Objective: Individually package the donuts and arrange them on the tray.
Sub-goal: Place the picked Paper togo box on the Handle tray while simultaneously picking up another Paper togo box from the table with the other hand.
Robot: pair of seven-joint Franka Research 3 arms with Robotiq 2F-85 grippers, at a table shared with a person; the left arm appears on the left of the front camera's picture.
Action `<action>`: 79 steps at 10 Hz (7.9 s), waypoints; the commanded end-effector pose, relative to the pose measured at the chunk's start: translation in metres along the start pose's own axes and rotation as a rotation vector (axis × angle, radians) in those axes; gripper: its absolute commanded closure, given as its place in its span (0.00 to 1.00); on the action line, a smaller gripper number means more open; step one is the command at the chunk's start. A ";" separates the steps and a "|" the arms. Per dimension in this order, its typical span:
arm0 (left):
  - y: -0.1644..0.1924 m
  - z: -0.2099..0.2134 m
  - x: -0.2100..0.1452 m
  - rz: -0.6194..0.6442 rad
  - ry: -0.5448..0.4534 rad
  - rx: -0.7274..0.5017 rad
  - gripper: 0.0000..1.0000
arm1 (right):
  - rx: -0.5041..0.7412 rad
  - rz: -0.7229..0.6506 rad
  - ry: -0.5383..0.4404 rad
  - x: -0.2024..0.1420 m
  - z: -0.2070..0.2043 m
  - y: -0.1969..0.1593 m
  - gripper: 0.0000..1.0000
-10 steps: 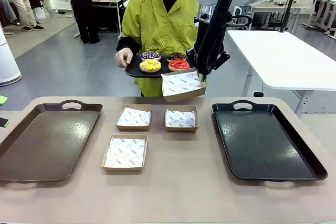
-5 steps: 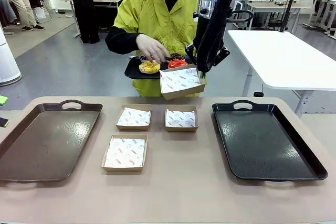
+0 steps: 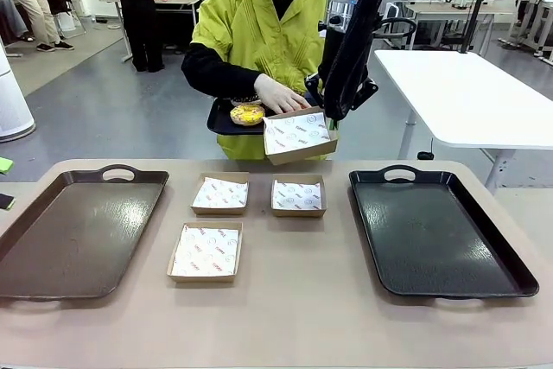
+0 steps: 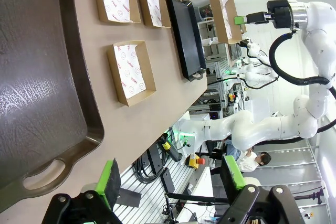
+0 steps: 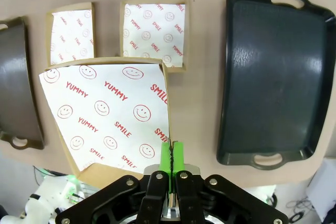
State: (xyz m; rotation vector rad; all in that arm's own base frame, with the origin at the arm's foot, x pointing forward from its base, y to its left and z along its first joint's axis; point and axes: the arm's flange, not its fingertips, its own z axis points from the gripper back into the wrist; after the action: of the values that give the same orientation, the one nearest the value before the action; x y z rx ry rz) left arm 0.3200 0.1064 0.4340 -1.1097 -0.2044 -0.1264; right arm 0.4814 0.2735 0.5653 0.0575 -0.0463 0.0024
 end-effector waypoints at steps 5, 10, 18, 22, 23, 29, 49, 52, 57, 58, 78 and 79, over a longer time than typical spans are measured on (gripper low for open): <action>0.000 0.002 0.000 -0.022 -0.004 -0.014 0.00 | -0.004 -0.016 -0.002 -0.005 -0.003 -0.003 1.00; 0.000 0.002 0.000 -0.022 -0.004 -0.014 0.00 | -0.004 -0.016 -0.002 -0.005 -0.003 -0.003 1.00; 0.000 0.000 0.000 0.000 0.000 0.000 0.00 | 0.000 0.000 0.000 0.000 0.000 0.000 0.99; -0.051 -0.028 0.032 0.018 0.206 0.157 0.00 | 0.034 0.088 0.045 -0.006 0.007 -0.098 0.99; -0.068 -0.043 0.040 0.010 0.247 0.218 0.00 | 0.064 0.081 0.051 -0.004 0.006 -0.125 0.99; -0.154 -0.162 0.080 -0.024 0.425 0.644 0.00 | 0.080 0.075 0.127 -0.049 -0.036 -0.200 0.99; -0.127 -0.328 0.064 -0.104 0.332 1.102 0.00 | 0.044 0.031 0.154 -0.090 -0.055 -0.208 0.99; -0.116 -0.339 0.052 -0.005 0.184 1.134 0.00 | 0.045 -0.047 0.038 -0.111 -0.069 -0.213 0.99; -0.081 -0.352 0.051 0.082 0.134 1.139 0.00 | 0.078 -0.112 0.027 -0.122 -0.102 -0.233 0.99; -0.074 -0.353 0.051 0.082 0.139 1.124 0.00 | 0.082 -0.135 0.027 -0.120 -0.108 -0.236 0.99; -0.049 -0.374 0.054 0.069 0.181 1.120 0.00 | 0.020 -0.117 0.093 -0.087 -0.175 -0.236 0.96; -0.046 -0.376 0.055 0.075 0.174 1.119 0.00 | 0.023 -0.115 0.093 -0.088 -0.175 -0.236 0.96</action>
State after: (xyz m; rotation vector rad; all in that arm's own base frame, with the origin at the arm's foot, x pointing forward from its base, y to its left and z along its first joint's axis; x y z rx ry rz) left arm 0.3957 -0.2461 0.3305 -0.0005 -0.0234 -0.0437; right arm 0.3983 0.0469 0.3724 0.0926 0.0571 -0.1153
